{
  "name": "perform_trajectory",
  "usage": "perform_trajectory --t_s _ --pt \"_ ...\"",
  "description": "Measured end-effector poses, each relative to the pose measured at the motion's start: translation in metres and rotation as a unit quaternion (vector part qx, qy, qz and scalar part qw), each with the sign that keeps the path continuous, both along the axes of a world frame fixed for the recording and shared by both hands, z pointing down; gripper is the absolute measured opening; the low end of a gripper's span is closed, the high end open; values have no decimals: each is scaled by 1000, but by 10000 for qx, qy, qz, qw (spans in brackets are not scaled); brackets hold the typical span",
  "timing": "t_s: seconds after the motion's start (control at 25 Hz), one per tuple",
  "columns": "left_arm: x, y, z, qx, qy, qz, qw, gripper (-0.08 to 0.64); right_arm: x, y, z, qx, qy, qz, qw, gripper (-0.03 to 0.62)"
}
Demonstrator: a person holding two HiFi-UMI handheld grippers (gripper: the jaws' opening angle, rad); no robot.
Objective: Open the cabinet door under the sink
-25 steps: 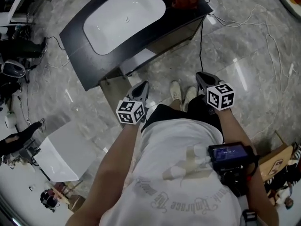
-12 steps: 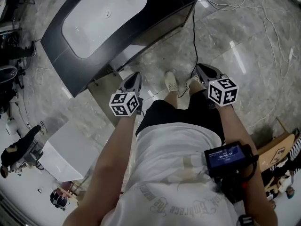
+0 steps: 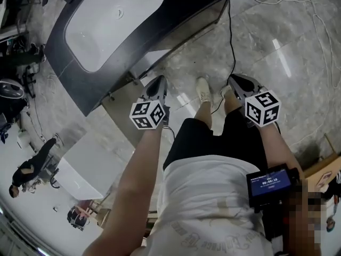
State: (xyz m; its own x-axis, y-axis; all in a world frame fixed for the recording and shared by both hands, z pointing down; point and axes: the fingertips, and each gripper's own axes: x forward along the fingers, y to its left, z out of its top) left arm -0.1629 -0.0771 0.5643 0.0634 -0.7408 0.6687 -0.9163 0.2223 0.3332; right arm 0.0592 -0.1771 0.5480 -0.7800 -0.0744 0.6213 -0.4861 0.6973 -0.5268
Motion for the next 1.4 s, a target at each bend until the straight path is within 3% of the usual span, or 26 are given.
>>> perform_trajectory --t_s 0.2,0.36,0.48,0.68,1.0,1.2,1.4 --pt "-17 1 13 -143 -336 -353 9987 12 -7 10 8 -53 -23 -217 9997 25" --pt "-51 -4 35 -32 -299 -971 9948 12 -19 21 37 -203 -49 -279 9994 25" --pt "-67 -12 43 80 -337 -1134 9929 14 -21 32 49 -288 -61 -318 9991 25" --pt "-73 -31 47 278 -469 -866 9948 31 -16 32 62 -339 -78 -231 9991 25" --pt "-84 -51 70 408 -633 -381 9964 169 -16 42 96 -401 -38 -53 9992 25" --pt "-85 -78 68 567 -907 -146 9942 169 -9 42 102 -448 -9 73 9990 25" --pt "-86 -90 73 595 -934 39 9938 166 -9 42 101 -485 -7 196 9986 25"
